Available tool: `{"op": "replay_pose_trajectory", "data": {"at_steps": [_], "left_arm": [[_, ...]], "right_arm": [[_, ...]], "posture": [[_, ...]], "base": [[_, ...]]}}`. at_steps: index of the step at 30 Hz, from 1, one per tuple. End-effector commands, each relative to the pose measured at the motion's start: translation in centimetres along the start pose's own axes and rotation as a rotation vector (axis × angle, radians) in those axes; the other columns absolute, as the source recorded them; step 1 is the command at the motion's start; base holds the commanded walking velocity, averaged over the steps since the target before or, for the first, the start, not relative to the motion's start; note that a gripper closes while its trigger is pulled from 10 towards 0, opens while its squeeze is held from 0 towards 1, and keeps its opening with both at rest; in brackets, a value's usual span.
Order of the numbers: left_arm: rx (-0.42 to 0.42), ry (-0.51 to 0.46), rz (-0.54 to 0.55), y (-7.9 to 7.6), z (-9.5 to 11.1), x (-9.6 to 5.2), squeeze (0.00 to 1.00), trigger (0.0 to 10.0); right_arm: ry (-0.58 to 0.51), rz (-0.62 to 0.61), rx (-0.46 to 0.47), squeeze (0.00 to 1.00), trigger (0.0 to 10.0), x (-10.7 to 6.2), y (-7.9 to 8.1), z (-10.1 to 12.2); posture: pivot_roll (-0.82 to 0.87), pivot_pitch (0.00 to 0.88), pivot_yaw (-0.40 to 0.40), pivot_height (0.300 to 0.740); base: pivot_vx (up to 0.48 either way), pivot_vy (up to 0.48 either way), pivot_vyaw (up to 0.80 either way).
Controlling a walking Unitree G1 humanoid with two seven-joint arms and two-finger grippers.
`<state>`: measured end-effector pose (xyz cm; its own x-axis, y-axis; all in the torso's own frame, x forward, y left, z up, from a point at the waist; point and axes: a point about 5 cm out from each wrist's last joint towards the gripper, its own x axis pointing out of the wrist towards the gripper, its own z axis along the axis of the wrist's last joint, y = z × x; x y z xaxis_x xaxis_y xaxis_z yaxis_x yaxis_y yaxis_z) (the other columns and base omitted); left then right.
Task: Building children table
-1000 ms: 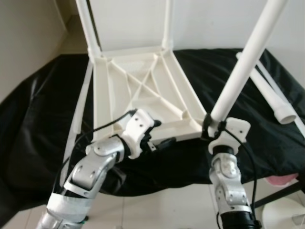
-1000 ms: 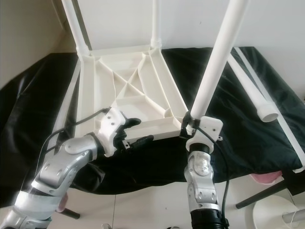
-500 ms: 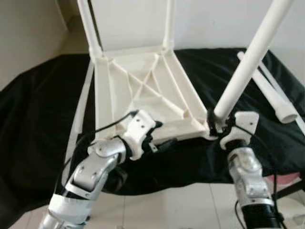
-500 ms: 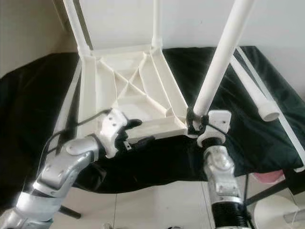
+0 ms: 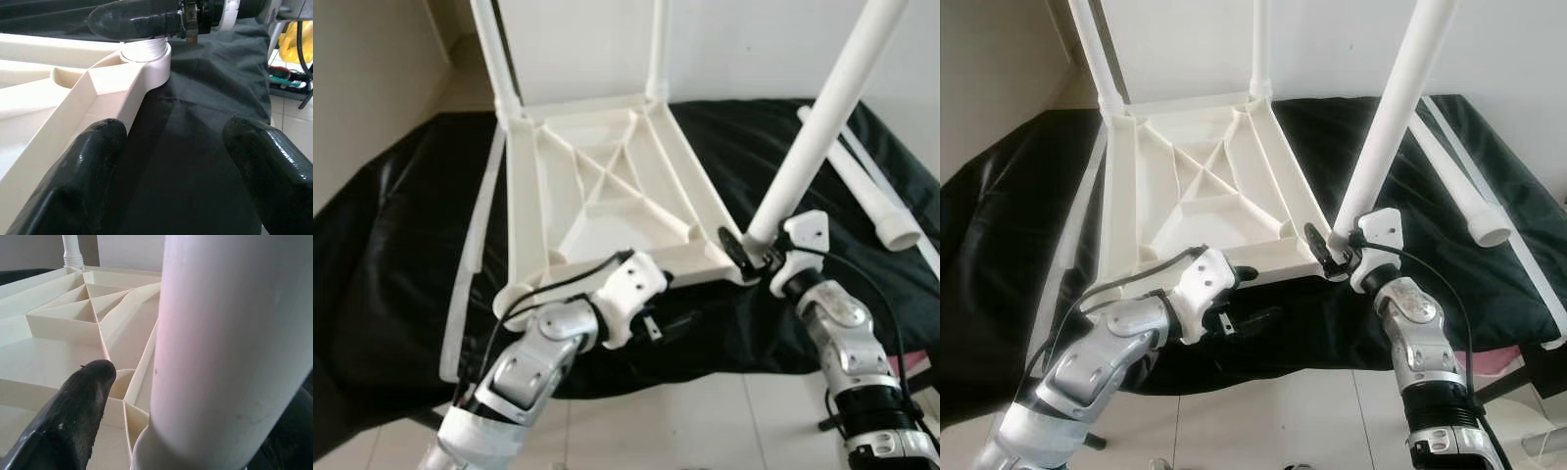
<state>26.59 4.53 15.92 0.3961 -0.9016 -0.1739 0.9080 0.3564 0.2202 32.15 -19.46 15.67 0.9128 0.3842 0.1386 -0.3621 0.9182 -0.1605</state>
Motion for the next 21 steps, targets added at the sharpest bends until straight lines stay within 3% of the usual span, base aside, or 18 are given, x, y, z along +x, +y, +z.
{"op": "replay_pose_trajectory", "data": {"at_steps": [1, 7, 8, 12, 14, 21], "left_arm": [[0.008, 0.015, 0.116, 0.7, -0.3, 0.2, 0.00, 10.0], [0.013, 0.021, 0.120, 0.7, -0.4, 0.1, 0.00, 10.0], [0.012, 0.021, 0.120, 0.7, -0.5, 0.1, 0.00, 10.0], [0.012, 0.020, 0.121, 0.6, -0.5, 0.0, 0.00, 10.0], [0.014, 0.019, 0.119, 0.6, -0.5, 0.1, 0.00, 10.0], [0.015, 0.016, 0.114, 0.6, -0.4, 0.2, 0.00, 10.0]], "right_arm": [[0.001, 0.038, -0.016, 0.00, 10.0, 0.5, -0.1, -0.2], [0.005, 0.046, -0.010, 0.00, 10.0, 0.6, -0.5, -0.3], [0.009, 0.046, -0.007, 0.00, 4.0, 0.5, -0.7, -0.4], [0.012, 0.046, -0.006, 0.00, 3.8, 0.5, -0.8, -0.5], [0.020, 0.043, 0.009, 0.00, 0.0, 0.2, -0.9, -0.8], [0.043, 0.008, 0.060, 0.00, 0.0, -0.6, -1.0, -1.7]], "posture": [[-0.04, 0.098, 0.017, 0.740], [-0.04, 0.098, 0.019, 0.740], [-0.04, 0.100, 0.020, 0.740], [-0.04, 0.100, 0.021, 0.740], [-0.04, 0.100, 0.022, 0.740], [-0.05, 0.101, 0.025, 0.740]], "base": [[0.000, 0.000, 0.00], [0.000, 0.000, 0.00], [0.000, 0.000, 0.00], [0.000, 0.000, 0.00], [0.000, 0.000, 0.00], [0.000, 0.000, 0.00]]}}
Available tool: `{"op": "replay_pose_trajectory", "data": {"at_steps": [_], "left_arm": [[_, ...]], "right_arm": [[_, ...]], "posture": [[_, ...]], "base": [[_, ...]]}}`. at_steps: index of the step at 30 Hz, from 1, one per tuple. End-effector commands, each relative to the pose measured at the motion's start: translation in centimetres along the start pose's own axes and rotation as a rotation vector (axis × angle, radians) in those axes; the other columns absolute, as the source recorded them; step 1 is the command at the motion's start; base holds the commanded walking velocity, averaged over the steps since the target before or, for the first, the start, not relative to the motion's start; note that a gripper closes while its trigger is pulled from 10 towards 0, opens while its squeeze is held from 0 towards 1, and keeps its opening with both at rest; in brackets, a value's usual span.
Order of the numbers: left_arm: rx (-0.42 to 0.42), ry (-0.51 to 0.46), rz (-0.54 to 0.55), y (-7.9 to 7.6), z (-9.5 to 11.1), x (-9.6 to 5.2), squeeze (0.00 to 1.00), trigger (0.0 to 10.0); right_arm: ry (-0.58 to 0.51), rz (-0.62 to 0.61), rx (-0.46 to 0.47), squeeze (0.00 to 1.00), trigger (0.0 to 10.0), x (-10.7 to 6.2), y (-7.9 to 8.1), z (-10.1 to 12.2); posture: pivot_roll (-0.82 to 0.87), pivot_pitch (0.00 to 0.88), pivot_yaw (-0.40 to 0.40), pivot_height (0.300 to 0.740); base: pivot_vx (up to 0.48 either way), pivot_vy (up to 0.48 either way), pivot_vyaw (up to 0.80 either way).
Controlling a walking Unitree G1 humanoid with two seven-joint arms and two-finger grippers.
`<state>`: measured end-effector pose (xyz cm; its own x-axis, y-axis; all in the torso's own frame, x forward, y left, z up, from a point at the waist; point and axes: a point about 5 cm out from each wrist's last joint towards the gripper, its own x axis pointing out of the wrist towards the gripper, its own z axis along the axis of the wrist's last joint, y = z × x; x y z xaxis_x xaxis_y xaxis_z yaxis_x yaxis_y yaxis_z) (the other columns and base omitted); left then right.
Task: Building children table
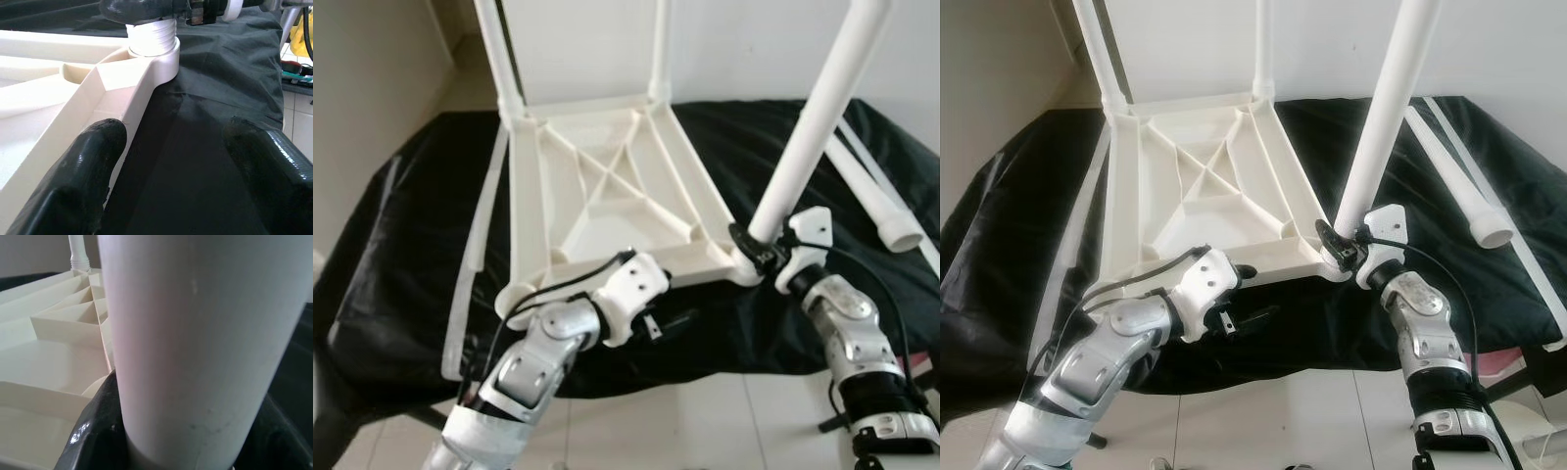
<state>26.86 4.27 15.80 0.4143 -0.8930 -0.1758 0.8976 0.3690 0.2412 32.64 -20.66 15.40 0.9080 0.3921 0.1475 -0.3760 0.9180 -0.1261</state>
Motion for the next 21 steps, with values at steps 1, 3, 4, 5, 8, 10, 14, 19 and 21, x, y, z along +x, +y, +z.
{"op": "replay_pose_trajectory", "data": {"at_steps": [1, 3, 4, 5, 8, 10, 14, 19, 21], "left_arm": [[-0.004, 0.011, 0.090, 0.4, -0.4, -0.1, 0.00, 10.0], [-0.004, 0.011, 0.088, 0.4, -0.4, -0.2, 0.00, 10.0], [-0.003, 0.011, 0.087, 0.4, -0.4, -0.2, 0.00, 10.0], [-0.004, 0.012, 0.079, 0.3, -0.4, -0.2, 0.00, 10.0], [-0.006, 0.012, 0.074, 0.2, -0.4, -0.2, 0.00, 10.0], [-0.005, 0.011, 0.072, 0.2, -0.4, -0.2, 0.00, 10.0], [-0.005, 0.010, 0.069, 0.1, -0.4, -0.2, 0.00, 10.0], [-0.008, 0.009, 0.067, 0.1, -0.4, -0.1, 0.00, 10.0], [-0.010, 0.007, 0.067, 0.1, -0.4, -0.1, 0.00, 10.0]], "right_arm": [[0.062, -0.023, 0.052, 0.00, 0.0, -0.8, 0.2, -1.6], [0.069, -0.036, 0.062, 0.00, 4.8, -0.9, 0.2, -1.8], [0.073, -0.044, 0.066, 0.00, 4.8, -1.0, 0.1, -1.9], [0.097, -0.081, 0.073, 0.00, 10.0, -1.0, 0.3, -2.3], [0.104, -0.124, 0.076, 0.00, 10.0, -1.0, 0.4, -2.5], [0.119, -0.175, 0.074, 0.00, 10.0, -0.9, 0.5, -2.6], [0.139, -0.237, 0.063, 0.00, 10.0, -0.8, 0.9, -2.7], [0.170, -0.376, 0.145, 0.00, 10.0, -0.5, 2.1, -2.8], [0.195, -0.466, 0.139, 0.00, 10.0, -0.7, 2.6, -3.0]], "posture": [[-0.05, 0.101, 0.028, 0.740], [-0.05, 0.102, 0.029, 0.740], [-0.05, 0.102, 0.029, 0.740], [-0.05, 0.102, 0.033, 0.740], [-0.05, 0.101, 0.034, 0.740], [-0.05, 0.099, 0.033, 0.740], [-0.05, 0.099, 0.032, 0.740], [-0.05, 0.093, 0.022, 0.740], [-0.05, 0.092, 0.018, 0.740]], "base": [[0.000, 0.000, 0.00], [0.000, 0.000, 0.00], [0.000, 0.000, 0.00], [0.000, 0.000, 0.00], [0.000, 0.000, 0.00], [0.000, 0.000, 0.00], [0.000, 0.000, 0.00], [0.000, 0.000, 0.00], [0.000, 0.000, 0.00]]}}
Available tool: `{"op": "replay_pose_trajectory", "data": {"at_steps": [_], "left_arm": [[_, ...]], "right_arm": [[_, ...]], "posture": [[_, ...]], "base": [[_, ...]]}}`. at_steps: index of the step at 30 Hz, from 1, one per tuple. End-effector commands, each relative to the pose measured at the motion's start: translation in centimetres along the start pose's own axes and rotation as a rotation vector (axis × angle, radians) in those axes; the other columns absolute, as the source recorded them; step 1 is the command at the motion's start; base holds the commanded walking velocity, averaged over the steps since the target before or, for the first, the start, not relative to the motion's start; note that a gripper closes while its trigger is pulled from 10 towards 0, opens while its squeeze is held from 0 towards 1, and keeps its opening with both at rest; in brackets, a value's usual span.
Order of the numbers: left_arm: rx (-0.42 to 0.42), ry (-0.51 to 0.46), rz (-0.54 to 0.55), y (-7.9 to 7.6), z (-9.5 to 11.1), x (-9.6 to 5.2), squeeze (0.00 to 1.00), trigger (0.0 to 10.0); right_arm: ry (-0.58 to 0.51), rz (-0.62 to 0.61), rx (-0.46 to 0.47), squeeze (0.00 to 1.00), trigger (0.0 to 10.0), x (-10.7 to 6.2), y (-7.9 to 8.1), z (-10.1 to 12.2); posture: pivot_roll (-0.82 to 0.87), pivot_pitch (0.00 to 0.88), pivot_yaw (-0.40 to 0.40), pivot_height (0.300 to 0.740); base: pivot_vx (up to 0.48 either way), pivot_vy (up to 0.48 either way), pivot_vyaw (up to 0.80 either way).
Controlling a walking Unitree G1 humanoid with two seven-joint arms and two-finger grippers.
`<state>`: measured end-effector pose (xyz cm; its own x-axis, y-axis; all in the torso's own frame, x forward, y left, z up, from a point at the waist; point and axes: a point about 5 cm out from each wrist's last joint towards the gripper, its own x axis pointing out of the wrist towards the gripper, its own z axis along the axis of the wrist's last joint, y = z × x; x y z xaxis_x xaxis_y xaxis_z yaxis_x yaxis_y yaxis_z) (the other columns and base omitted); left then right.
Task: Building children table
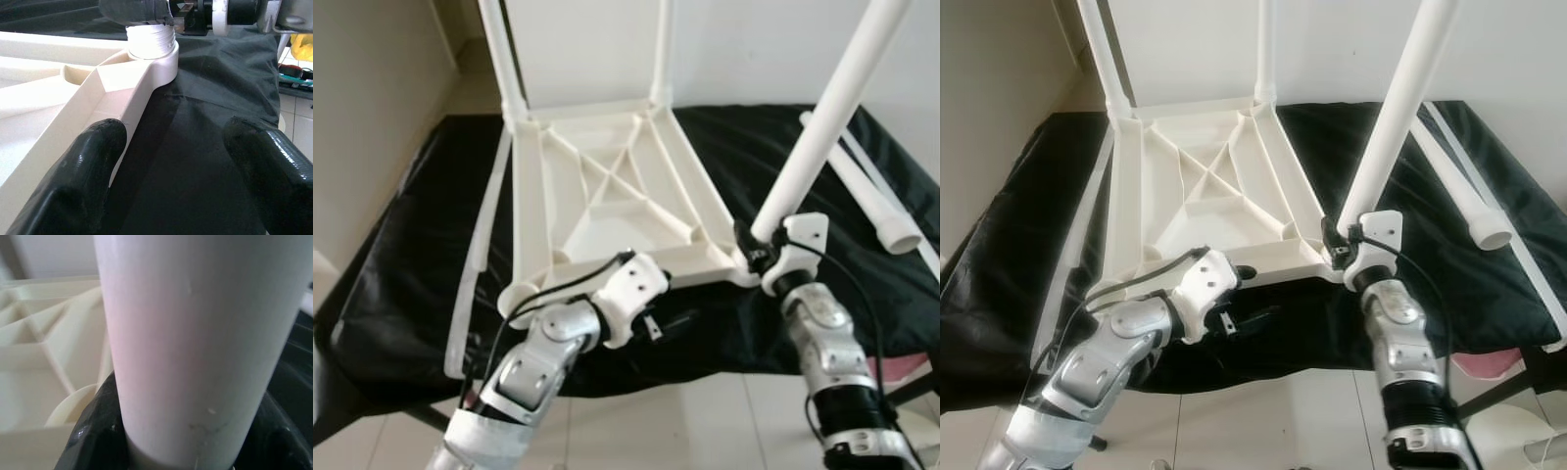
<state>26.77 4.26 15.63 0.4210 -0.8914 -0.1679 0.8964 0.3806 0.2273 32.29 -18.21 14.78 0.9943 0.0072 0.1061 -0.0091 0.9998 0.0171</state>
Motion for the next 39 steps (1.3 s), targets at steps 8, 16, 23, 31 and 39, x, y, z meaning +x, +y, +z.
{"op": "replay_pose_trajectory", "data": {"at_steps": [8, 16, 23, 31, 39], "left_arm": [[0.015, 0.016, 0.056, 0.2, -0.2, -0.3, 0.00, 10.0], [0.014, 0.020, 0.072, 0.6, -0.2, -0.7, 0.00, 10.0], [0.022, 0.022, 0.064, 0.6, -0.2, -0.6, 0.00, 10.0], [0.024, 0.023, 0.069, 0.6, -0.3, -0.6, 0.00, 10.0], [0.023, 0.025, 0.063, 0.4, -0.3, -0.6, 0.00, 10.0]], "right_arm": [[0.176, -0.260, 0.104, 0.00, 10.0, -3.0, 2.3, -3.3], [0.187, -0.295, 0.171, 0.00, 10.0, -3.8, 3.5, -3.1], [0.157, -0.286, 0.145, 0.00, 10.0, -3.7, 3.5, -2.5], [0.090, -0.225, 0.093, 1.00, 10.0, -3.7, 3.6, -1.3], [-0.004, -0.081, 0.105, 1.00, 10.0, -3.6, 2.4, 0.0]], "posture": [[-0.04, 0.081, -0.001, 0.740], [-0.04, 0.076, 0.002, 0.740], [-0.04, 0.071, 0.002, 0.740], [-0.04, 0.066, -0.003, 0.740], [-0.04, 0.064, 0.001, 0.740]], "base": [[0.000, 0.000, 0.00], [0.000, 0.000, 0.00], [0.000, 0.000, 0.00], [0.000, 0.000, 0.00], [0.000, 0.000, 0.00]]}}
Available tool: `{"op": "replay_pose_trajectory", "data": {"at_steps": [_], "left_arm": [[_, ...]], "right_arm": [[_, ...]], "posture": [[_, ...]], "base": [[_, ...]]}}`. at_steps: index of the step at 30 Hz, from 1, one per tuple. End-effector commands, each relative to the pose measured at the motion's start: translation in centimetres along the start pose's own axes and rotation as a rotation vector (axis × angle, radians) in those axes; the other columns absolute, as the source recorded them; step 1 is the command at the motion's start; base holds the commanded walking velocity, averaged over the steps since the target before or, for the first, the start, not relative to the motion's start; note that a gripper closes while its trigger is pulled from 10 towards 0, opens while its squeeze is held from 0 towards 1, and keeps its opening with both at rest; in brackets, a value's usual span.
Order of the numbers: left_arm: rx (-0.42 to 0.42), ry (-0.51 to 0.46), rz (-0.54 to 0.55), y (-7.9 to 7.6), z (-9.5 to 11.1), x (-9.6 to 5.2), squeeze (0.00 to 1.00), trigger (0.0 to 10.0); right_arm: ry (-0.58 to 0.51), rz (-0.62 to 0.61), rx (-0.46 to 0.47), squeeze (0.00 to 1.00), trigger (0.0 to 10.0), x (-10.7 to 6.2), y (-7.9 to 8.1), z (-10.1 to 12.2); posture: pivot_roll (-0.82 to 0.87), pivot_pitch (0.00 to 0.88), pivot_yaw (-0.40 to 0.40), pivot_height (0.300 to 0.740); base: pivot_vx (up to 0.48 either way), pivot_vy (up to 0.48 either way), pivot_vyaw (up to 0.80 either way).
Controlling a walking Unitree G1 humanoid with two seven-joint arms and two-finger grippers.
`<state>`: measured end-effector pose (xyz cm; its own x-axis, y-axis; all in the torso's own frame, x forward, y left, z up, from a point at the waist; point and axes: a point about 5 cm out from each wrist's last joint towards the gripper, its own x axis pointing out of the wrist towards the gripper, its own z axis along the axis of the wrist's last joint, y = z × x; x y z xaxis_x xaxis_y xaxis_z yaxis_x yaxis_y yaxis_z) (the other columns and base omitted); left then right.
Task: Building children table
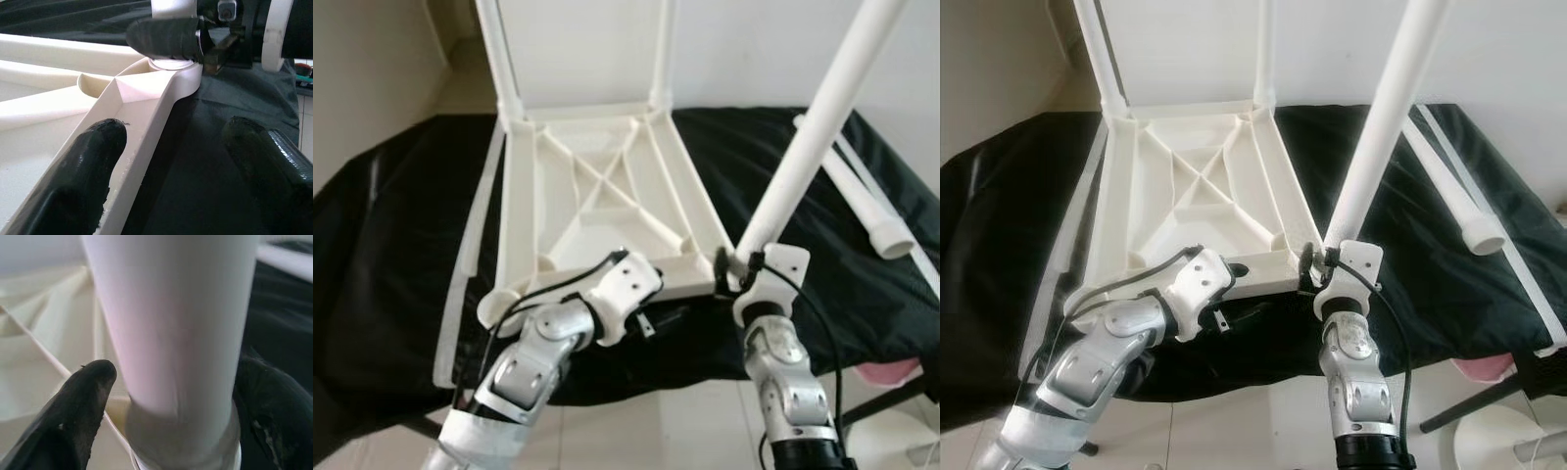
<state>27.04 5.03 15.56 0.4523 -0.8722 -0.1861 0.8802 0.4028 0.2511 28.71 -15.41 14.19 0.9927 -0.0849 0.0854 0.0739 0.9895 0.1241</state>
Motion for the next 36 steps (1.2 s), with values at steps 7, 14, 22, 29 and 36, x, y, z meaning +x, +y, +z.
{"op": "replay_pose_trajectory", "data": {"at_steps": [7, 14, 22, 29, 36], "left_arm": [[0.004, -0.003, 0.024, -0.2, 0.0, 0.0, 0.00, 10.0], [0.006, -0.004, 0.019, -0.2, 0.1, 0.2, 0.00, 10.0], [0.006, -0.011, 0.015, -0.3, 0.2, 0.5, 0.00, 10.0], [0.007, -0.015, 0.018, -0.2, 0.3, 0.6, 0.00, 10.0], [0.008, -0.015, 0.029, 0.0, 0.4, 0.5, 0.00, 10.0]], "right_arm": [[-0.049, 0.117, -0.071, 1.00, 10.0, 0.2, -2.6, 0.8], [-0.055, 0.257, -0.125, 1.00, 10.0, 1.1, -4.3, 1.3], [-0.005, 0.423, -0.168, 0.00, 10.0, 2.6, -4.3, 0.8], [0.008, 0.543, -0.221, 0.00, 9.6, 3.9, -3.5, 0.6], [0.024, 0.569, -0.223, 0.00, 0.0, 4.6, -3.7, 0.4]], "posture": [[-0.05, 0.063, 0.005, 0.740], [-0.06, 0.066, 0.016, 0.740], [-0.06, 0.065, 0.017, 0.740], [-0.05, 0.067, 0.016, 0.740], [-0.03, 0.072, 0.006, 0.740]], "base": [[0.000, 0.000, 0.00], [0.000, 0.000, 0.00], [0.000, 0.000, 0.00], [0.000, 0.000, 0.00], [0.000, 0.000, 0.00]]}}
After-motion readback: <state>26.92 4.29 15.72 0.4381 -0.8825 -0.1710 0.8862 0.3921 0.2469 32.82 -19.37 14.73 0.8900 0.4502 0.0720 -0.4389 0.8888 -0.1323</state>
